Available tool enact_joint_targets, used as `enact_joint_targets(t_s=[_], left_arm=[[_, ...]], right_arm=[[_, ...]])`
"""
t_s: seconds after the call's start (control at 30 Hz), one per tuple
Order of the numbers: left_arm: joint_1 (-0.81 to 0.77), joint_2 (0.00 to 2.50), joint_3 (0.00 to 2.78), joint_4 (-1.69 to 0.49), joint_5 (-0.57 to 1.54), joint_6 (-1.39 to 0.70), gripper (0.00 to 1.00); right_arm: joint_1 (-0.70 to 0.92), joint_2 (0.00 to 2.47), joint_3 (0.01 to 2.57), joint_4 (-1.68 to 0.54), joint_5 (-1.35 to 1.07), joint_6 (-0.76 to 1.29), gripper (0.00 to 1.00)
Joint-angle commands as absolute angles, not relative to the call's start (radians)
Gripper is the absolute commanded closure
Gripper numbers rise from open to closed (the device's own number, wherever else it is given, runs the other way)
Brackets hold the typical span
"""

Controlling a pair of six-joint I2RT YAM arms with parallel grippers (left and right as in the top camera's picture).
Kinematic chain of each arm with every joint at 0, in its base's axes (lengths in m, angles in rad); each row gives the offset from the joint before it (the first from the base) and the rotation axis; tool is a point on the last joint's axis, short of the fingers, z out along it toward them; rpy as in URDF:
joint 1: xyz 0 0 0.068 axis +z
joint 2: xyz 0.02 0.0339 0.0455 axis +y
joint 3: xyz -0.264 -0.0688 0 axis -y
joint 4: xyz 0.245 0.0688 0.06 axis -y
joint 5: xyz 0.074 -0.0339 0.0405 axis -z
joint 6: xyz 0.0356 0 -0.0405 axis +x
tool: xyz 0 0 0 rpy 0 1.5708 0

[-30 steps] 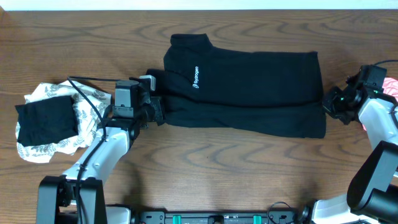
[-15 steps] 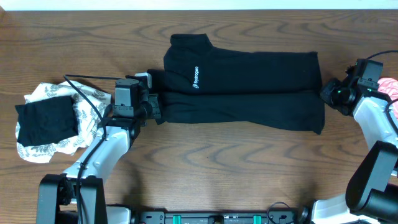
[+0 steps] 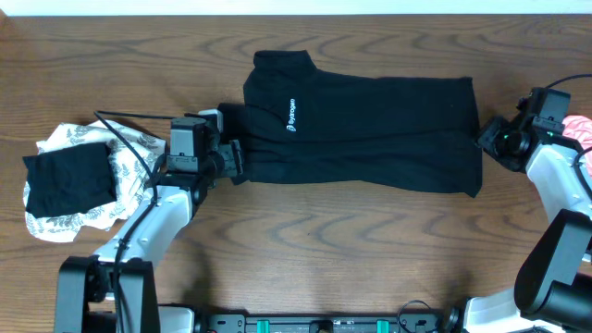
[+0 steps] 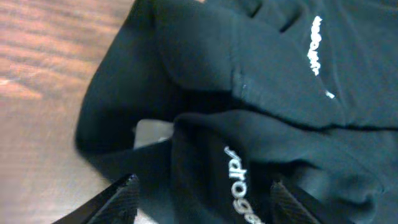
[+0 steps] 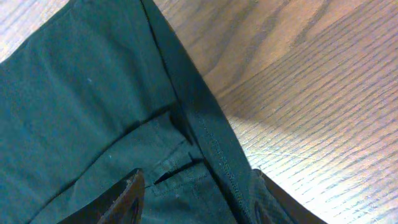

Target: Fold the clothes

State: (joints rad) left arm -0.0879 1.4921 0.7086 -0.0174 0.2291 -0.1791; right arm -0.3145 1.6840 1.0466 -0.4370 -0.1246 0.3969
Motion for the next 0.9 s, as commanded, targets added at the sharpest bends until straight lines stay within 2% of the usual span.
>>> enact_joint_targets(t_s=[0.0,0.17,0.27,0.37,0.53,0.73,0.87], left_arm=[[-0.074,1.426,0.775,-0.064,0.216,-0.168,0.33],[-0.078,1.406,0.932,-0.244,0.251,-0.123,0.33],[-0.08,1.422,1.067,-0.377,0.249,-0.07,0.34],[-0.08,1.442,1.164,-0.41,0.25,-0.052,0.34],[-0.08,1.543,1.268,-0.406,0.258,-0.044,0.34],[-0.08,1.759,1.374,-0.387,0.364,-0.015,0.35],[-0.084,1.924,1.488,-0.386,0.386,0.001,0.35]], right_arm=[[-0.329,1.689,1.082,-0.457,-0.195,0.384,0.5],[-0.302,1.689,1.174,-0.615,-0.266,0.338,0.55],[-0.266,1.689,1.254,-0.699,-0.246,0.308,0.48],[-0.255,1.689,1.333,-0.736,-0.244,0.309,0.45],[-0.254,1.689,1.392,-0.711,-0.244,0.309,0.44],[-0.247,1.709,1.394,-0.641,-0.245,0.298,0.45],[-0.238,1.766,1.394,-0.574,-0.252,0.299,0.41]])
